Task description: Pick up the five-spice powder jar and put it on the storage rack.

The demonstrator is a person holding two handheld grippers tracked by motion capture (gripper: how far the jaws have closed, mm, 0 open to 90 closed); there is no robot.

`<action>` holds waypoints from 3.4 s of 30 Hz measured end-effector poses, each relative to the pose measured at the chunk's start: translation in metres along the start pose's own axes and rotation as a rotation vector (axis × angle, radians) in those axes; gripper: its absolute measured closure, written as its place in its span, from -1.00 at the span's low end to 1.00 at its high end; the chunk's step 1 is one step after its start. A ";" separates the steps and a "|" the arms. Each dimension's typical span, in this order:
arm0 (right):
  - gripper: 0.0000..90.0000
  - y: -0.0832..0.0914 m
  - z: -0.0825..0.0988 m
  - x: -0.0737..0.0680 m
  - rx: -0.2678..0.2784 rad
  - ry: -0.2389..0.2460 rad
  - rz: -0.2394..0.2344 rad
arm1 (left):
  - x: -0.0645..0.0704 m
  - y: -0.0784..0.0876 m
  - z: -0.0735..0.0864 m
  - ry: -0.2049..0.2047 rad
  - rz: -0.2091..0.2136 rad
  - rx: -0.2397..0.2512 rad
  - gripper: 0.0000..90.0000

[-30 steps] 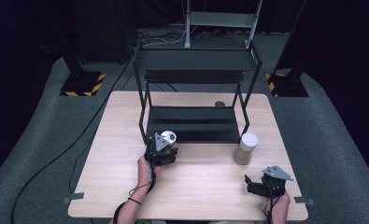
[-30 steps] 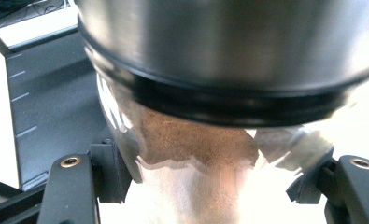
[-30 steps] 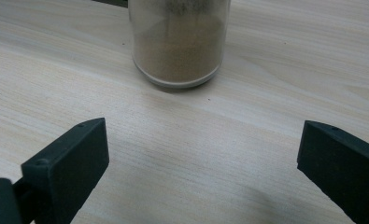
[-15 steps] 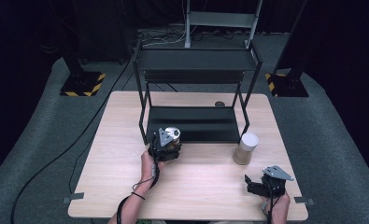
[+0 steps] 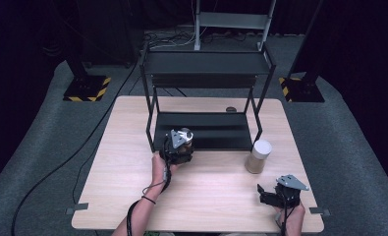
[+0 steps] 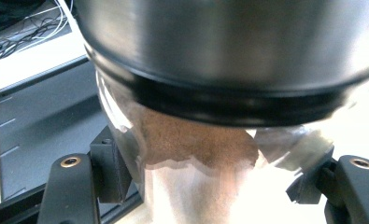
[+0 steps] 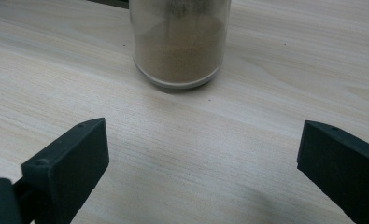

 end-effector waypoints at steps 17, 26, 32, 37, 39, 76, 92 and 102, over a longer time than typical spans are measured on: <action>-0.98 0.000 0.000 0.000 0.000 0.001 -0.001 | -0.004 -0.022 -0.011 0.015 -0.001 -0.016 -0.31; -0.98 0.001 0.001 0.000 0.003 0.000 -0.001 | -0.006 -0.035 -0.015 0.037 0.000 -0.023 -0.31; -0.97 0.001 0.001 0.000 0.004 0.000 0.000 | -0.005 -0.042 -0.016 0.043 -0.002 -0.018 -0.31; -0.97 0.001 0.001 0.000 0.004 -0.001 -0.002 | -0.006 -0.049 -0.018 0.046 -0.003 -0.026 -0.31; -0.97 0.001 0.001 0.000 0.006 0.001 -0.001 | -0.006 -0.052 -0.018 0.057 -0.002 -0.026 -0.31; -0.98 0.001 0.001 0.000 0.009 0.000 -0.001 | -0.008 -0.073 -0.005 0.113 -0.001 0.015 -0.32; -0.98 0.001 0.001 0.000 0.008 0.002 0.000 | -0.014 -0.074 -0.013 0.085 0.022 -0.031 -0.42; -0.98 0.000 0.000 0.000 -0.003 0.001 -0.004 | -0.032 -0.060 -0.031 0.041 0.076 -0.121 -0.82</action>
Point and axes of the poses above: each handheld gripper's, and its own axes: y roughly backward along the jaws, z roughly out of its underside, x roughly to its right, the point moved 4 cm from there along -y, roughly forward along the jaws, and after that the axes turned 3 degrees about y, right-handed, at the moved point
